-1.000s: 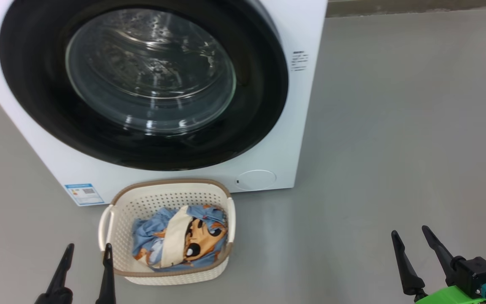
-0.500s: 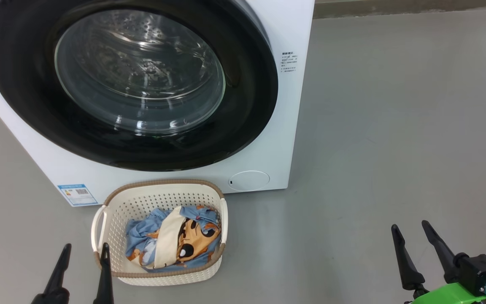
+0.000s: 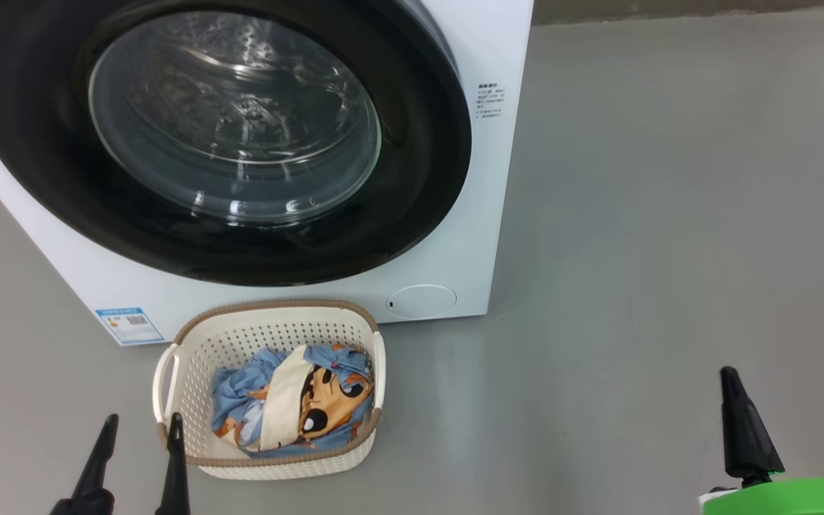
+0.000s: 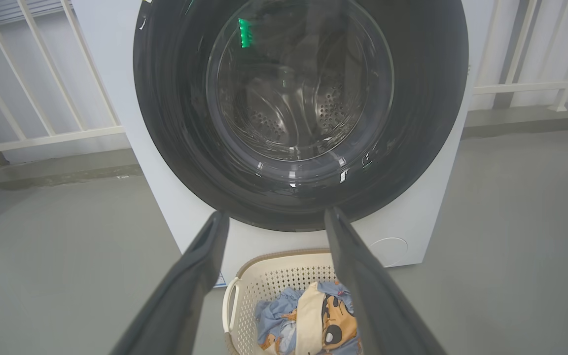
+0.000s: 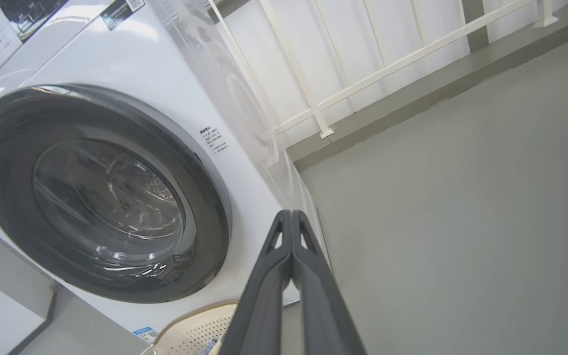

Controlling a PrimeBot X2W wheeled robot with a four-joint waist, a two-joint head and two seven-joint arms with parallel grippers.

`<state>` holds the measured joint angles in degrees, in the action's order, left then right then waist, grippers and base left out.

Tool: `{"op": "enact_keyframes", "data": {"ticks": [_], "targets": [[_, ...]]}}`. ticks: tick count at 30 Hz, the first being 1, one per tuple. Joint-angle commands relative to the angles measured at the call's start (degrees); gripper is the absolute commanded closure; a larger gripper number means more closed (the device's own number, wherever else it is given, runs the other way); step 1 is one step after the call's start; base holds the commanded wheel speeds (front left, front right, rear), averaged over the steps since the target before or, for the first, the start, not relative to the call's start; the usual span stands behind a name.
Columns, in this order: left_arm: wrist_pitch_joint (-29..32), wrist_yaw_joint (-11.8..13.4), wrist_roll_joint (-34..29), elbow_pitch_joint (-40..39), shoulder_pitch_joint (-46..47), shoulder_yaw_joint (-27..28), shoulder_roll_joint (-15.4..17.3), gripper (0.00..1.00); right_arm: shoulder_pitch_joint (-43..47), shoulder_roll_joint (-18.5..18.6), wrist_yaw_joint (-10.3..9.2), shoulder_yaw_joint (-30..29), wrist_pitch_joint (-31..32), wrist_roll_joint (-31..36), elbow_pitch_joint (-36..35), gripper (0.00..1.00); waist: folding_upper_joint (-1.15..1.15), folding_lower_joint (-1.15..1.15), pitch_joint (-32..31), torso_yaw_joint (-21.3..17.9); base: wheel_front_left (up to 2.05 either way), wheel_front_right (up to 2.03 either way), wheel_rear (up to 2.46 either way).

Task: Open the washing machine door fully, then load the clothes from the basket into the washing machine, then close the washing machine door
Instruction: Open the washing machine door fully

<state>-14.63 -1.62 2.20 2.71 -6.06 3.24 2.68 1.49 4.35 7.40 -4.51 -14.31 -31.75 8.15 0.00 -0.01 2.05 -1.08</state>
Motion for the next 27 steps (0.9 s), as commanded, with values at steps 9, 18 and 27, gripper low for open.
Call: {"op": "enact_keyframes", "data": {"ticks": [9, 18, 27], "targets": [[-0.4, -0.6, 1.5, -1.1, 1.0, 0.4, 0.2, 0.0, -4.2, 3.7, 0.09, -0.6, -0.7, -42.0, 0.4, 1.0, 0.0, 0.0, 3.5, 0.5, 0.0, 0.0, 0.0], [-0.4, -0.9, 1.6, -2.9, 2.6, -1.3, 0.2, 0.0, -11.0, 10.3, 0.09, -5.9, 5.5, -62.0, 4.8, 1.0, 0.0, 0.01, 9.9, 1.8, 0.0, 0.0, 0.0], [-0.4, -0.9, 2.1, -5.2, 5.6, -3.2, 0.2, 0.0, -25.4, 12.9, 0.09, -15.8, 27.6, -73.3, 14.6, 1.0, 0.0, 0.01, 16.4, 4.4, 0.0, 0.0, 0.0]]}}
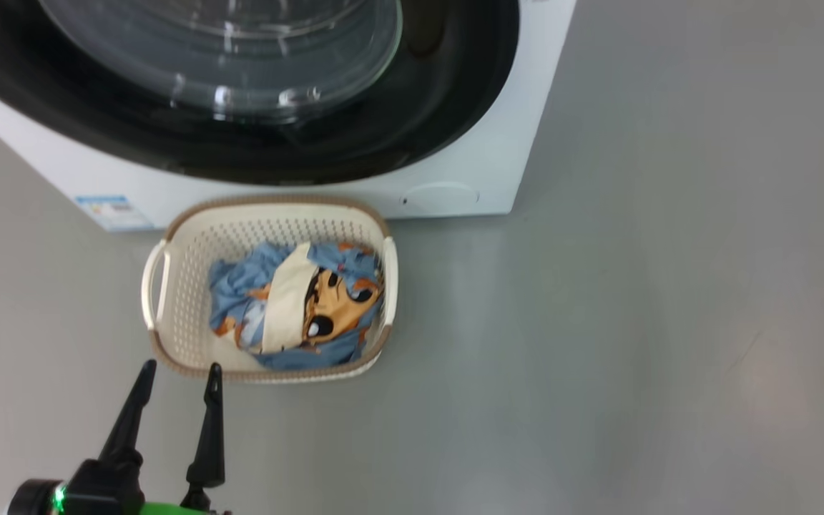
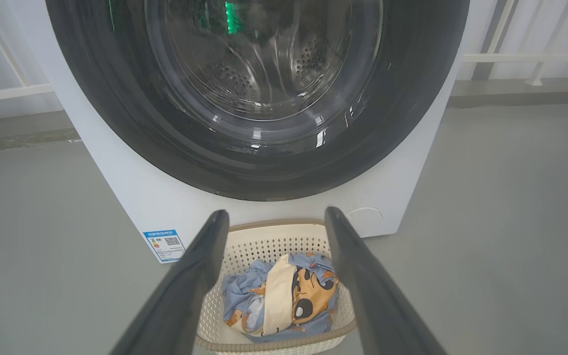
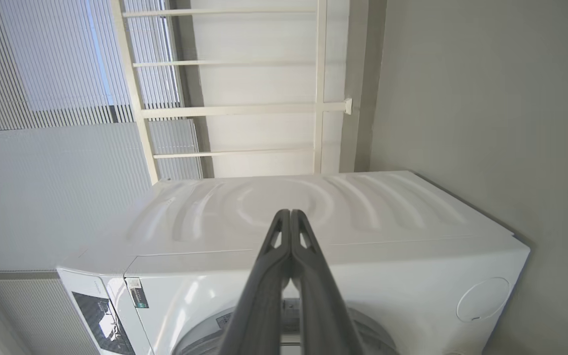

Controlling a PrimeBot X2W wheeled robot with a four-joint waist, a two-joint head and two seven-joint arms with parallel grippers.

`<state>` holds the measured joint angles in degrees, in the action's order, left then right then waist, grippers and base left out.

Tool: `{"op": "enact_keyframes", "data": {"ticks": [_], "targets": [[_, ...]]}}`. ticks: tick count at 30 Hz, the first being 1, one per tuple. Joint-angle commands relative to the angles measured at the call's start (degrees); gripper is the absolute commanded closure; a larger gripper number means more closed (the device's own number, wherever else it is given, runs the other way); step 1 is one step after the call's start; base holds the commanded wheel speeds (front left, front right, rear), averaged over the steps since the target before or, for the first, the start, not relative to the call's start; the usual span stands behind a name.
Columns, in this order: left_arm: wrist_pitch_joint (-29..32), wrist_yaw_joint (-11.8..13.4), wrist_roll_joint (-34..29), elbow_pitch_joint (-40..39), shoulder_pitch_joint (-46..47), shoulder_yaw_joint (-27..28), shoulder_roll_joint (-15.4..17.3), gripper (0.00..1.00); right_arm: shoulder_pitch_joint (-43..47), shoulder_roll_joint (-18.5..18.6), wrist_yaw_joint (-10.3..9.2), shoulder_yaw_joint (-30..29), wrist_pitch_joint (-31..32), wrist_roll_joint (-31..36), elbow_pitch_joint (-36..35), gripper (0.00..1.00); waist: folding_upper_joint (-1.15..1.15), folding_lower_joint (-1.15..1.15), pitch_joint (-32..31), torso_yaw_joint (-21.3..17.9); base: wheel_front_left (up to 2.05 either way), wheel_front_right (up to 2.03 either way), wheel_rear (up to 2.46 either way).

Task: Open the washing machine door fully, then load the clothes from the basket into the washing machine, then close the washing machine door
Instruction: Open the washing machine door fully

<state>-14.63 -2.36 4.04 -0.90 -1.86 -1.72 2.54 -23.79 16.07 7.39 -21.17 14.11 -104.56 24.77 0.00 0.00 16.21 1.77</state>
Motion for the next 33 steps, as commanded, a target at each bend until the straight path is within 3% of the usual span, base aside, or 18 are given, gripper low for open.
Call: {"op": "enact_keyframes", "data": {"ticks": [1, 10, 33], "targets": [[-0.4, -0.2, 0.2, -1.8, 1.7, 1.7, 0.3, 0.0, -1.8, 1.8, 0.1, 0.8, 1.5, -0.1, -0.9, 1.0, 0.0, 0.0, 2.9, 1.9, 0.0, 0.0, 0.0], [-0.4, 0.8, 1.0, -3.4, 4.7, 1.3, 0.3, 0.0, -18.2, 5.2, 0.1, 6.3, 16.0, 6.4, 2.6, 1.0, 0.0, 0.0, 9.8, 4.2, 0.0, 0.0, 0.0], [-0.4, 3.7, 3.2, -4.6, 6.3, -3.9, 0.3, 0.0, -43.0, 4.7, 0.1, 18.4, 24.2, 16.3, -0.8, 1.0, 0.0, 0.0, 17.1, 9.5, 0.0, 0.0, 0.0]]}}
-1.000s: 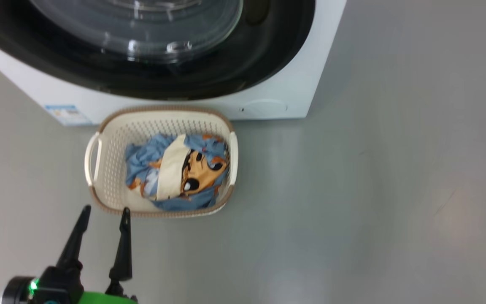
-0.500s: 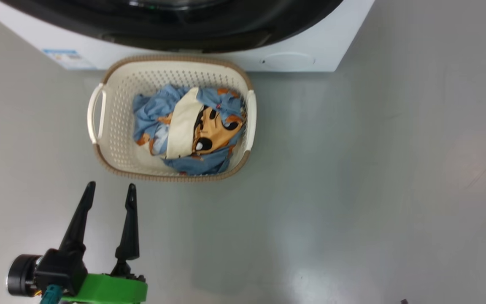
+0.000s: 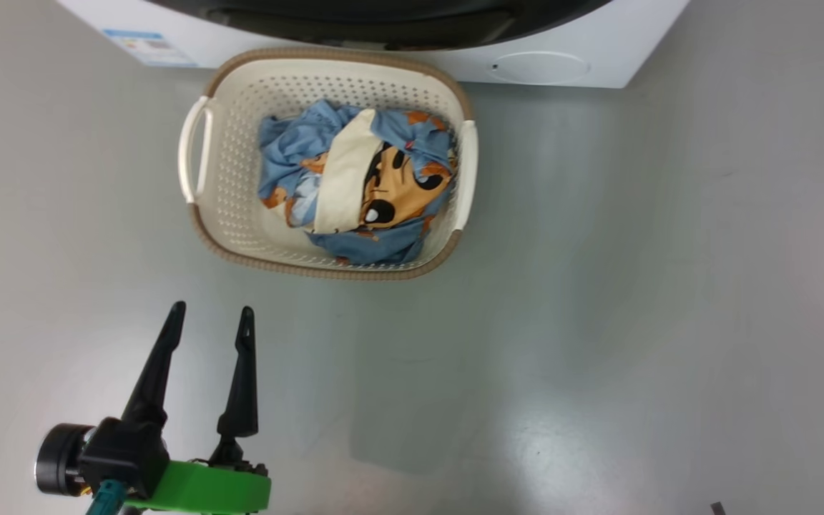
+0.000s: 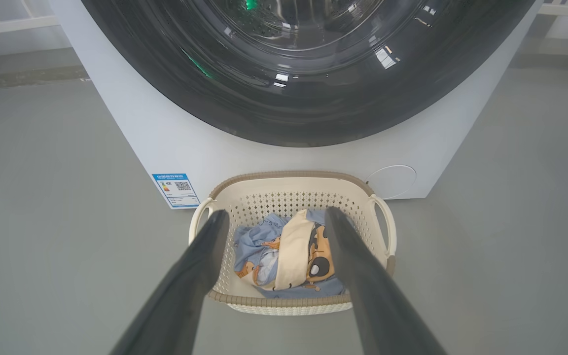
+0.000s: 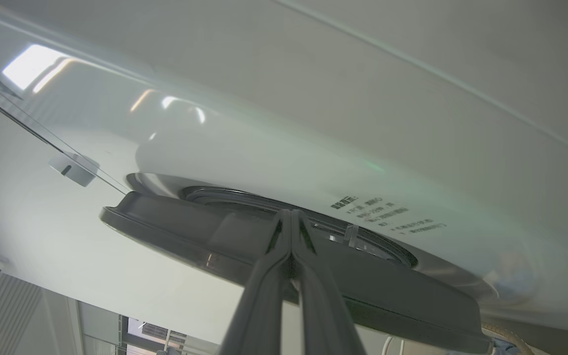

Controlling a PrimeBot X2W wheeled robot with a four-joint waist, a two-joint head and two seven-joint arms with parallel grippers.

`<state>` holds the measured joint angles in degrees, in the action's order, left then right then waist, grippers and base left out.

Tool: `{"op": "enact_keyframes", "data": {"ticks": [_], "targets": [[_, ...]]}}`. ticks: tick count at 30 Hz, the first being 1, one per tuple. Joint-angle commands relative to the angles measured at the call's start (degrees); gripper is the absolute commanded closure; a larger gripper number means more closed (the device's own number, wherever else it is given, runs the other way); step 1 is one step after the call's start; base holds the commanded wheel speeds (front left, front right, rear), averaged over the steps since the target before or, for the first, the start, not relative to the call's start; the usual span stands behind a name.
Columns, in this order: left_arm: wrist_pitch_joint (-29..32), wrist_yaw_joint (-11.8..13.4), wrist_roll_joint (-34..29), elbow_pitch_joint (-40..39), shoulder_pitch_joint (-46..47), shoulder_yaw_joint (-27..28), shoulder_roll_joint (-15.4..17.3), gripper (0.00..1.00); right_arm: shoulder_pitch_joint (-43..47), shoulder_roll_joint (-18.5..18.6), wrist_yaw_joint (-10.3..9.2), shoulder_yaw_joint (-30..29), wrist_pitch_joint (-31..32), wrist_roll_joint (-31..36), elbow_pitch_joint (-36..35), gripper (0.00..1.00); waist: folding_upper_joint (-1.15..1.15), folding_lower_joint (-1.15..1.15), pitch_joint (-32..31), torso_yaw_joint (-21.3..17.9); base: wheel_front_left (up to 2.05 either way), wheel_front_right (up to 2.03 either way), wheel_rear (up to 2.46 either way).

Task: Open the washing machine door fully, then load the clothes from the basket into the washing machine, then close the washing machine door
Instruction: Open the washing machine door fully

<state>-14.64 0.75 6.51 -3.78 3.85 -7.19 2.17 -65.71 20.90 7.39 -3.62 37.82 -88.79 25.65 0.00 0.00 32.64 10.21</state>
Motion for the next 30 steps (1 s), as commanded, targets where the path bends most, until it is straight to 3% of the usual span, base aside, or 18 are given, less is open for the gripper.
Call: {"op": "enact_keyframes", "data": {"ticks": [1, 15, 30], "targets": [[-0.4, 0.8, 1.0, -1.8, 0.7, 1.3, 0.7, 0.0, -1.5, -0.1, 0.1, 1.2, 0.7, 0.7, -1.7, 1.0, 0.0, 0.0, 0.9, 1.4, 0.0, 0.0, 0.0], [-0.4, 2.5, 3.0, -2.8, 0.8, -1.6, 0.7, 0.0, -5.9, 1.1, 0.1, 3.6, 2.0, 1.5, -1.8, 1.0, 0.0, 0.0, 3.1, 5.6, 0.0, 0.0, 0.0], [-0.4, 3.8, 3.4, -2.7, 1.4, -2.0, 0.7, 0.0, -5.8, 1.2, 0.1, 6.1, 6.1, 0.0, -0.3, 1.0, 0.0, 0.0, 2.8, 5.3, 0.0, 0.0, 0.0]]}}
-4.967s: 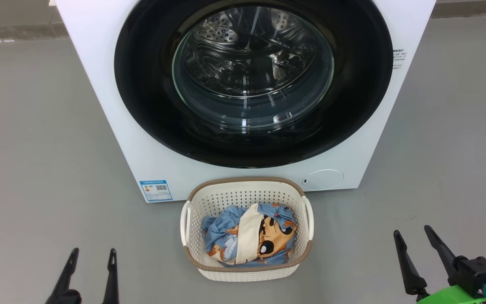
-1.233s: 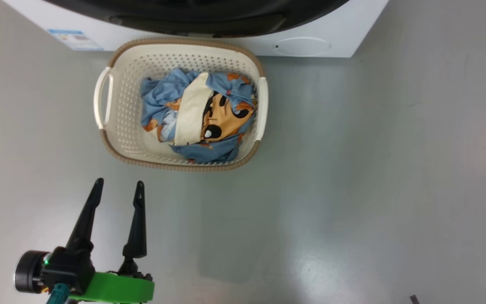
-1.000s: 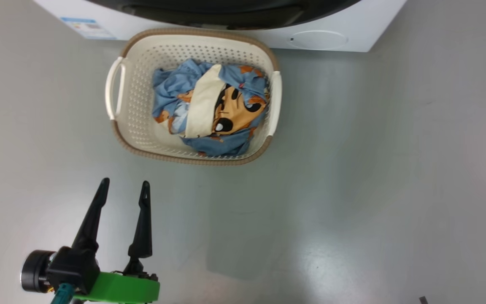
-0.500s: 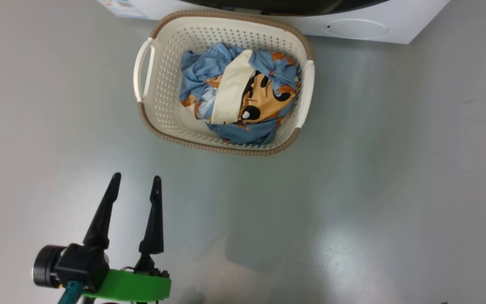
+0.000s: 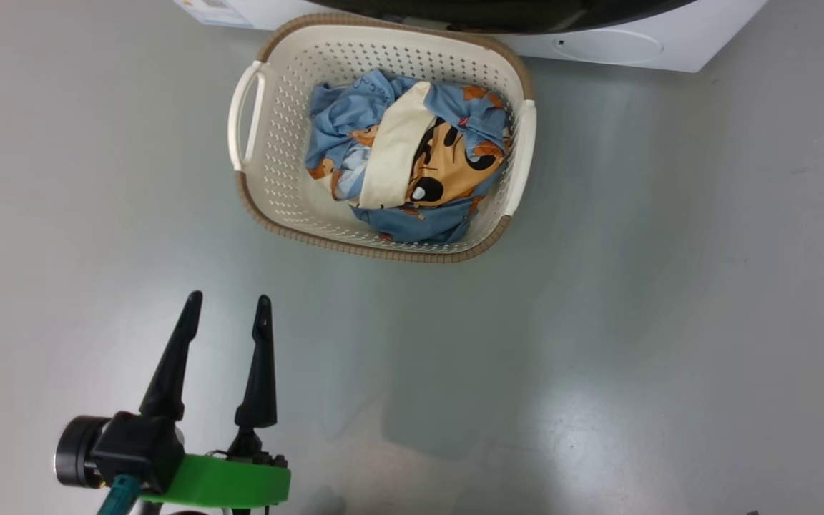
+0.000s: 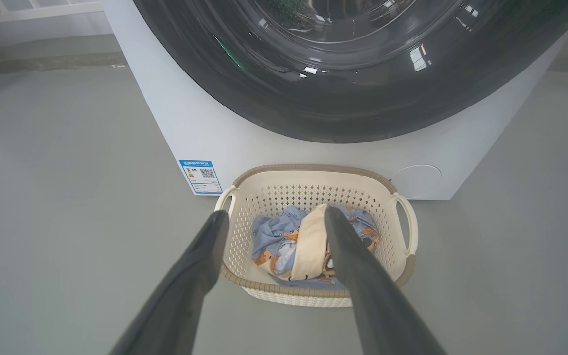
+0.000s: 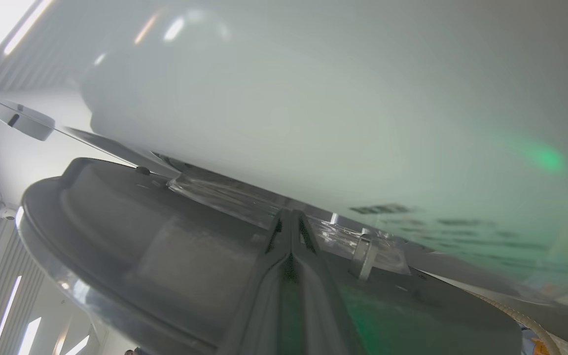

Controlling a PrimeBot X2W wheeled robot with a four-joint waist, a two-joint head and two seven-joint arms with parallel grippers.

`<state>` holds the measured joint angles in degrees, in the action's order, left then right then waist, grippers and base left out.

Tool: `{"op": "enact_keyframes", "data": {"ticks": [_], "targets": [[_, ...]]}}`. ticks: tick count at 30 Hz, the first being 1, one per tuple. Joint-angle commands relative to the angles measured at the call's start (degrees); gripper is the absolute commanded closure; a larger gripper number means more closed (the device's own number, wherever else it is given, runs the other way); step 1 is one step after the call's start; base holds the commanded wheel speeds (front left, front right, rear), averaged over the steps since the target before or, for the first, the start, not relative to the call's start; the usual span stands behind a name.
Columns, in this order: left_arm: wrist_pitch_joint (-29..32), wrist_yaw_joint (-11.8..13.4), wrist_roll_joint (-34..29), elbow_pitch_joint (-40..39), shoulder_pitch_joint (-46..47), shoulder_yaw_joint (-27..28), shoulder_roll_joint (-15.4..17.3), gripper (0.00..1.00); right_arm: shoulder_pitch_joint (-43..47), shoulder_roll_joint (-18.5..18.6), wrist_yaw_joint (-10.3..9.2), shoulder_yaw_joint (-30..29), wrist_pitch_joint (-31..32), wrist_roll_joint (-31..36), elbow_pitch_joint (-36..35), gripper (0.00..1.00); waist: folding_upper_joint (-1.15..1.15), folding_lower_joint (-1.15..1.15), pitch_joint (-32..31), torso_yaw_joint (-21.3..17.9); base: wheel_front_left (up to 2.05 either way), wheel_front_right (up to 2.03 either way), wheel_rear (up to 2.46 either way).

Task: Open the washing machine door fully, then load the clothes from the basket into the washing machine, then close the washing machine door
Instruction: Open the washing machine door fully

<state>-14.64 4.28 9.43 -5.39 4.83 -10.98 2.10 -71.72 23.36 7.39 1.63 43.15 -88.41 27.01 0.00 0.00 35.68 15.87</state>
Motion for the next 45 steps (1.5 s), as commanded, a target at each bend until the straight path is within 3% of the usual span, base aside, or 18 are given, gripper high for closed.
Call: {"op": "enact_keyframes", "data": {"ticks": [1, 23, 34, 45], "targets": [[-0.4, 0.3, 0.4, -1.1, 0.6, 2.0, 0.8, 0.0, 0.4, -1.5, 0.1, 1.1, 1.0, -0.6, -1.8, 1.0, 0.0, 0.0, -0.4, -0.7, 0.0, 0.0, 0.0], [-0.4, -1.2, 0.2, 1.5, 0.3, 6.1, 0.8, 0.0, 15.5, -8.0, 0.1, 12.8, 9.3, -0.6, -9.0, 1.0, 0.0, 0.0, -11.8, -6.3, 0.0, 0.0, 0.0], [-0.4, -1.6, 0.5, 2.8, -1.4, 6.1, 0.8, 0.0, 25.2, -13.3, 0.1, 20.4, 10.4, -0.3, -15.0, 1.0, 0.0, 0.0, -20.4, -5.9, 0.0, 0.0, 0.0], [-0.4, -1.4, 1.4, 3.3, -2.7, 4.8, 0.8, 0.0, 32.7, -18.5, 0.1, 25.4, 5.5, -0.4, -15.1, 1.0, 0.0, 0.0, -26.8, -2.5, 0.0, 0.0, 0.0]]}}
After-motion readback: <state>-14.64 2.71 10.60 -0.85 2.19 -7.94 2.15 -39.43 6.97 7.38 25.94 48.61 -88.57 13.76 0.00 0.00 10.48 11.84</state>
